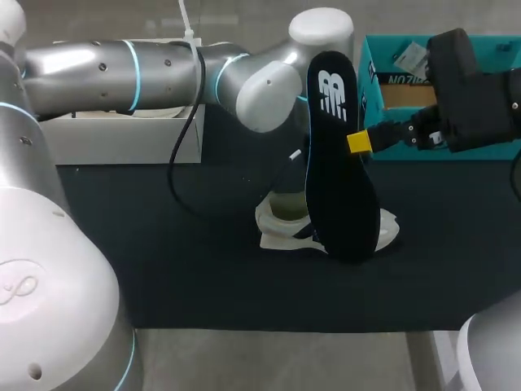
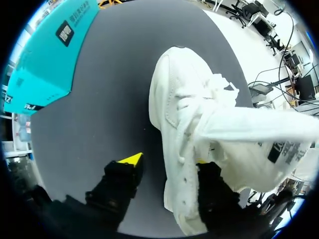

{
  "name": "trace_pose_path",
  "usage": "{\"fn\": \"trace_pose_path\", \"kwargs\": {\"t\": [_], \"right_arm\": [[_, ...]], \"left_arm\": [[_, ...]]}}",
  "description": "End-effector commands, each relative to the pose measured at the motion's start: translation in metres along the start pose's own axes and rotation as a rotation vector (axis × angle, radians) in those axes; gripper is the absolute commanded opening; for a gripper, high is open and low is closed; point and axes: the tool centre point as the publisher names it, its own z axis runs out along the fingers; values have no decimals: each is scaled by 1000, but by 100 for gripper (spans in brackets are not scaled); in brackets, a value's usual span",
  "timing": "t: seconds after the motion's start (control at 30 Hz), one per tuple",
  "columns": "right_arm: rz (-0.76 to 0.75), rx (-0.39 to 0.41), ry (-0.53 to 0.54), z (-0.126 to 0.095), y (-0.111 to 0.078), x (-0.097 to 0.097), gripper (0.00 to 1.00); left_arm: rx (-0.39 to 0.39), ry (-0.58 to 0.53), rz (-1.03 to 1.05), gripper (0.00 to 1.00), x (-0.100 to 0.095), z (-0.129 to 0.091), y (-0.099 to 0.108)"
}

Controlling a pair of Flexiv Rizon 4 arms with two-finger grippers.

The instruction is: Take the shoe out of the shoebox, open the shoe tongue, remove and reinsert the insole, then place the shoe into the shoebox

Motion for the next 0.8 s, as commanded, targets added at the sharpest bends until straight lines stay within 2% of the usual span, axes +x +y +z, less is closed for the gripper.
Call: {"fn": "trace_pose_path", "kwargs": {"t": [0.03,0.7,0.8], "right_arm": [[2,5,0,4,4,0,0],[2,5,0,4,4,0,0],[2,5,0,4,4,0,0]], "left_arm": [[44,-21,-24,0,6,2,3],[44,-21,-24,0,6,2,3],[51,-21,37,0,4,-5,1]]}}
